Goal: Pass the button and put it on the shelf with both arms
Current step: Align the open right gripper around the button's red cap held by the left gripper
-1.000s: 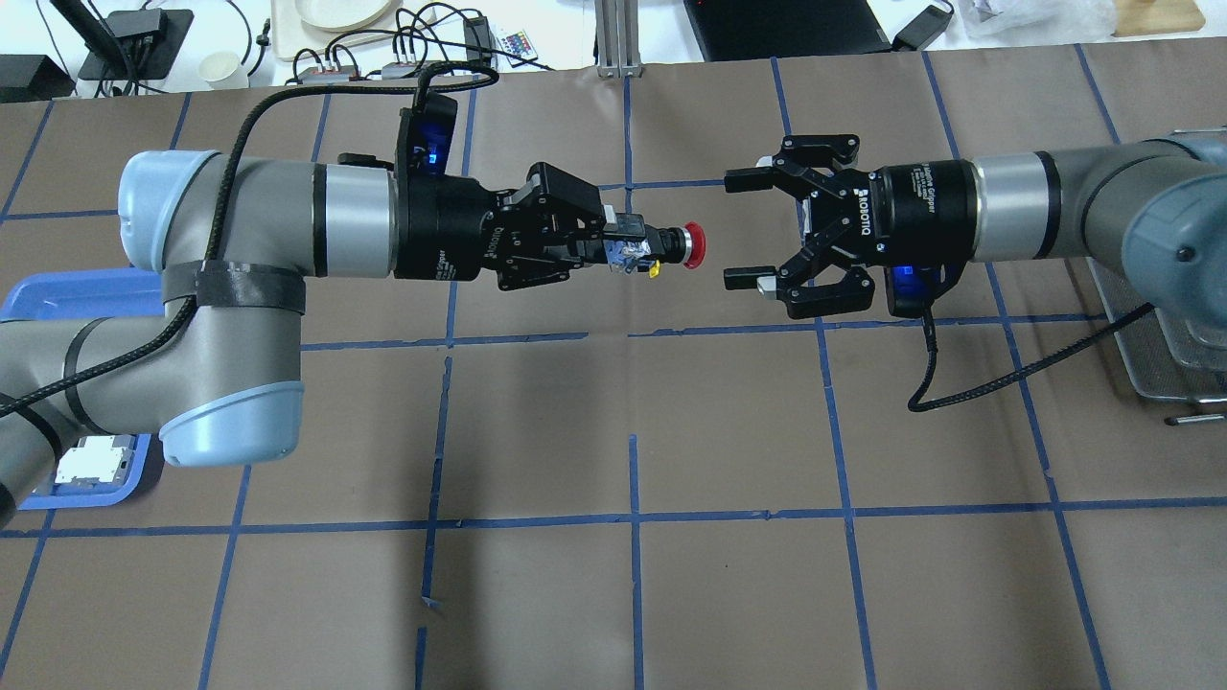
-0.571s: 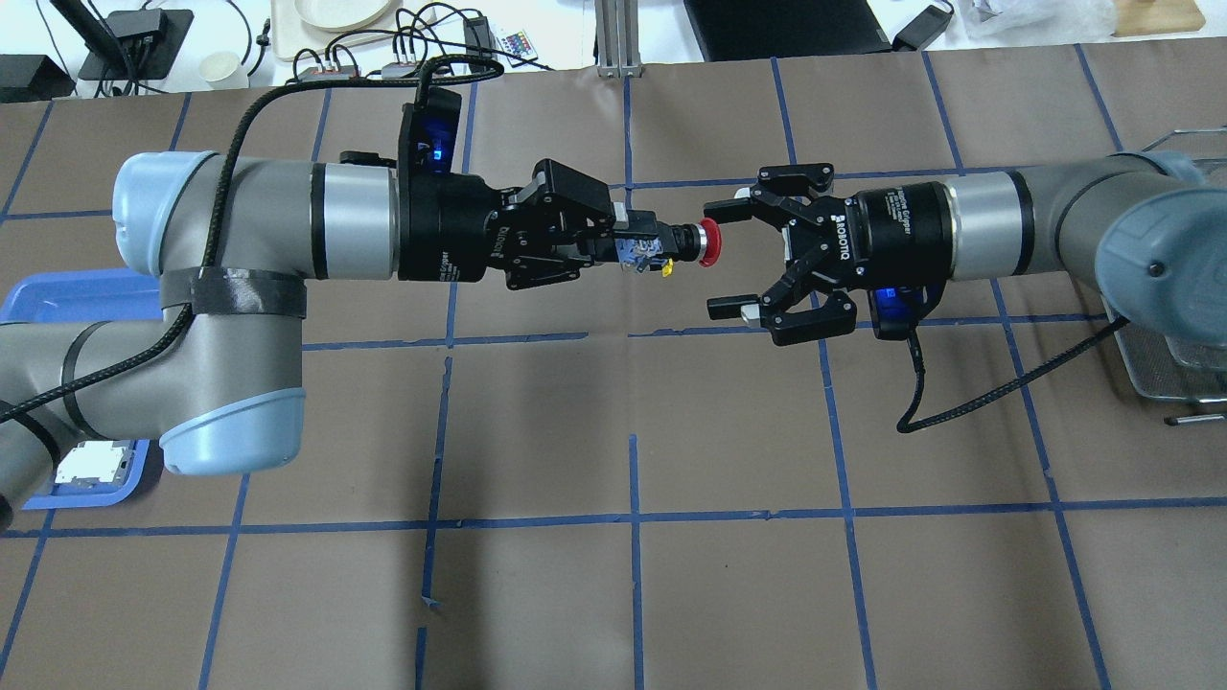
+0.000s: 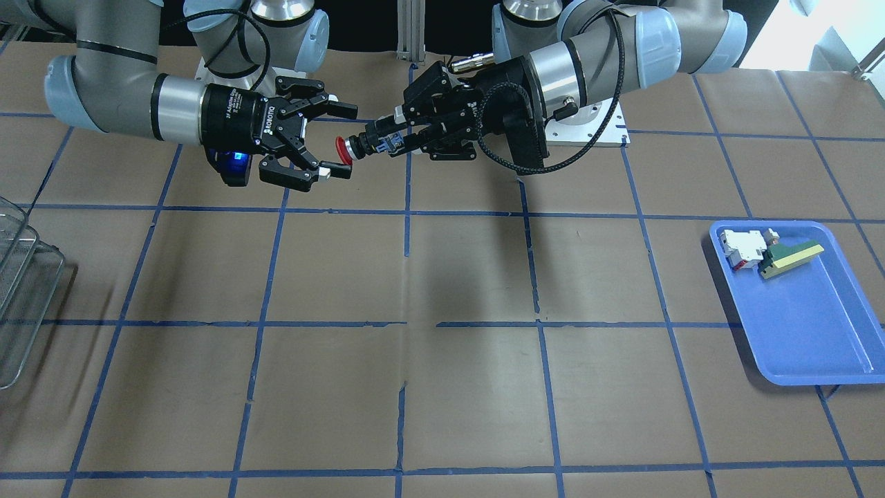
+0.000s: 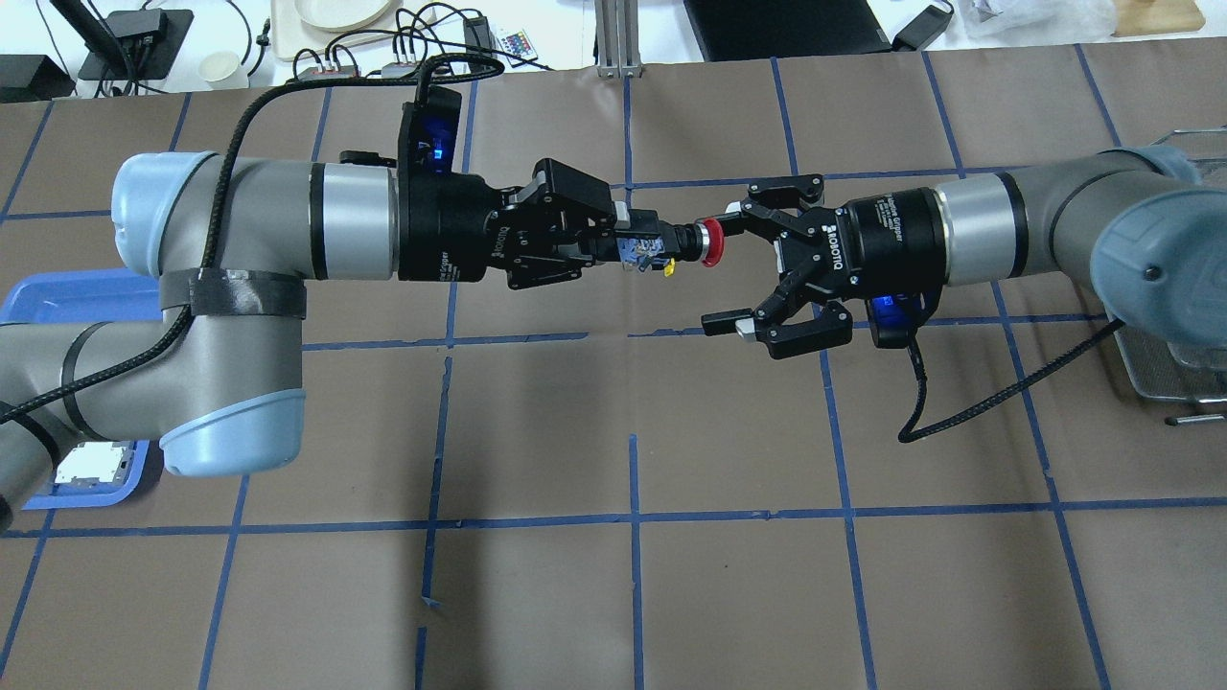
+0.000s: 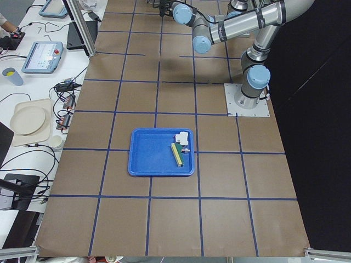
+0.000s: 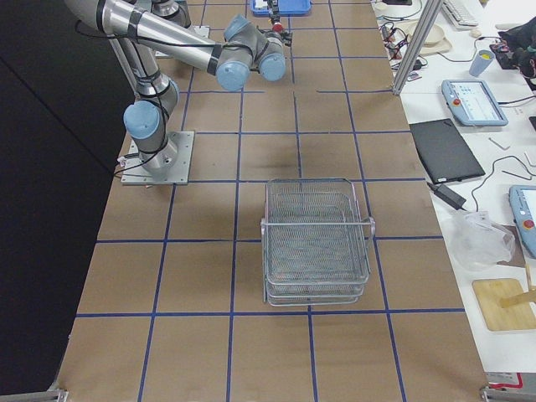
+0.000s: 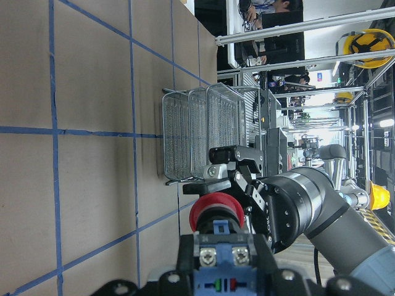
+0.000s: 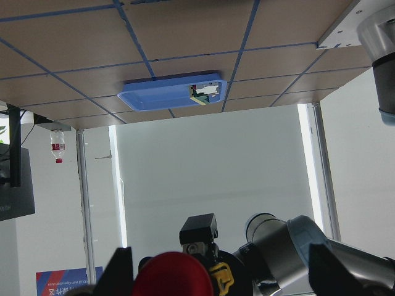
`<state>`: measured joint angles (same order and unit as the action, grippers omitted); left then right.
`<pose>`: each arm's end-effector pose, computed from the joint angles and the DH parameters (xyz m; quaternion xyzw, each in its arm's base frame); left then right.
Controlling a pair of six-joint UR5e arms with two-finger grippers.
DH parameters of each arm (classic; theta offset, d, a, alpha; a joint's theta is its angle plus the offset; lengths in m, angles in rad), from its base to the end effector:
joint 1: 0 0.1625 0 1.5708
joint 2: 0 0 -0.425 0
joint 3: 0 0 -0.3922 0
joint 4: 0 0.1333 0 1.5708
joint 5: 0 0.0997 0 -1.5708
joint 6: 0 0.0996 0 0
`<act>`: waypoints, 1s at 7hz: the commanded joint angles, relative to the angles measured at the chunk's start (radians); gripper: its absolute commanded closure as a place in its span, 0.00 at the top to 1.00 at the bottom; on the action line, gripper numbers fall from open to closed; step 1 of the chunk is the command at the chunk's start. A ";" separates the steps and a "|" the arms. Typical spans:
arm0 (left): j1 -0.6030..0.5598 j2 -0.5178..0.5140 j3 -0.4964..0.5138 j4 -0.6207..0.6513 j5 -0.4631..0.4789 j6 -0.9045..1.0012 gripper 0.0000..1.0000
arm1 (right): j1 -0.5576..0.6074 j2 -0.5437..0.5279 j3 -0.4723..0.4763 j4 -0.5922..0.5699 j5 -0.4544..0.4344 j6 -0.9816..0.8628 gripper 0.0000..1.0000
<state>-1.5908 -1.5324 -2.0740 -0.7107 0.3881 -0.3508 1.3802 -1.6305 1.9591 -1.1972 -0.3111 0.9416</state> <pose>-0.2343 -0.4362 0.4150 0.0261 -0.8209 0.0595 0.5673 0.1478 -0.4382 0.3725 0.5780 0.5318 0.4614 0.4126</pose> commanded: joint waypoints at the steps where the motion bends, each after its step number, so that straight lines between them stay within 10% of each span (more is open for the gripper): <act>1: 0.000 0.002 0.002 0.000 0.001 -0.001 0.10 | 0.002 -0.043 0.000 0.001 -0.002 0.040 1.00; 7: 0.000 0.002 0.002 0.007 0.006 -0.001 0.10 | 0.002 -0.064 0.007 0.007 -0.006 0.042 0.97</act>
<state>-1.5907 -1.5320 -2.0724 -0.7042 0.3938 -0.3513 1.3821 -1.6869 1.9660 -1.1906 -0.3165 0.9821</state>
